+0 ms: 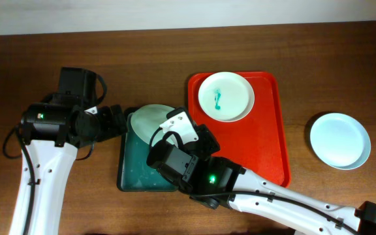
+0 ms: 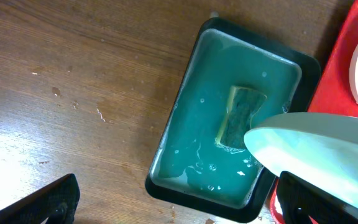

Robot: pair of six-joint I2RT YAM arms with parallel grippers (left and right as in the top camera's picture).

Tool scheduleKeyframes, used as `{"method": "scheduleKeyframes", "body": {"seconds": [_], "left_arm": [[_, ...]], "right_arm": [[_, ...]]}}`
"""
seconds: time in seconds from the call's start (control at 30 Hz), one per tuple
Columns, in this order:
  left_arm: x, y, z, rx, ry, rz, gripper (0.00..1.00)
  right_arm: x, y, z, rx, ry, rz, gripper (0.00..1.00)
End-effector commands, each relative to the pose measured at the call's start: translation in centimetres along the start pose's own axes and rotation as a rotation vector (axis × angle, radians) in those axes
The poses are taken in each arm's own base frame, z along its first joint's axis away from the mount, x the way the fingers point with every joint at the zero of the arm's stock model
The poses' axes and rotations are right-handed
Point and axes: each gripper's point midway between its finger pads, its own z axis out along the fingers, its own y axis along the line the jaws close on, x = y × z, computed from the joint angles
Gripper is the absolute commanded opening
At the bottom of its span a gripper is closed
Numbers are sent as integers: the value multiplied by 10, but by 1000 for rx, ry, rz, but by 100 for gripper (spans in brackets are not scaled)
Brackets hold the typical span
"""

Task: Clean dirty plates on tray and stack at the side
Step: 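Lift the cleaned plate with the right gripper and carry it right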

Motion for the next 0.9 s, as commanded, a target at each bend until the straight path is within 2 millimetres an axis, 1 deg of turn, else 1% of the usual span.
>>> {"method": "scheduleKeyframes", "body": {"seconds": [0.0,0.03,0.07,0.1,0.13,0.2,0.23,0.27,0.3,0.63,0.7,0.73,0.77,0.8,0.83,0.87], "left_arm": [[-5,2,-7,-5,-28,-3,99],[-5,2,-7,-5,-28,-3,99],[-5,2,-7,-5,-28,-3,99],[-5,2,-7,-5,-28,-3,99],[-5,2,-7,-5,-28,-3,100],[-5,2,-7,-5,-28,-3,99],[-4,2,-7,-4,-28,-3,99],[-5,2,-7,-5,-28,-3,100],[-5,2,-7,-5,-28,-3,99],[-4,2,-7,-4,-28,-3,100],[-5,2,-7,-5,-28,-3,99],[-4,2,-7,-4,-28,-3,99],[-4,2,-7,-4,-28,-3,99],[-5,2,-7,-5,-28,-3,99],[-5,2,-7,-5,-28,-3,99],[-5,2,-7,-5,-28,-3,99]], "right_arm": [[-12,-11,-5,57,-37,23,4],[-15,-21,-5,111,-53,27,4],[-19,-25,-4,133,-68,51,4],[-22,-19,-4,98,-75,69,4],[-23,-11,-5,57,-76,40,4],[-24,-16,-5,91,-84,10,4],[-25,-10,-5,60,-84,39,4],[-25,-2,-6,20,-82,31,4],[-25,-1,-8,21,-86,23,4],[-23,-3,-8,28,-80,31,4],[-13,-11,-1,47,-40,136,4],[-3,-15,5,45,6,213,4],[12,-17,12,22,80,302,4],[30,-13,21,-47,196,394,4],[43,-3,27,-172,319,456,4],[48,6,29,-282,391,488,4]]}}
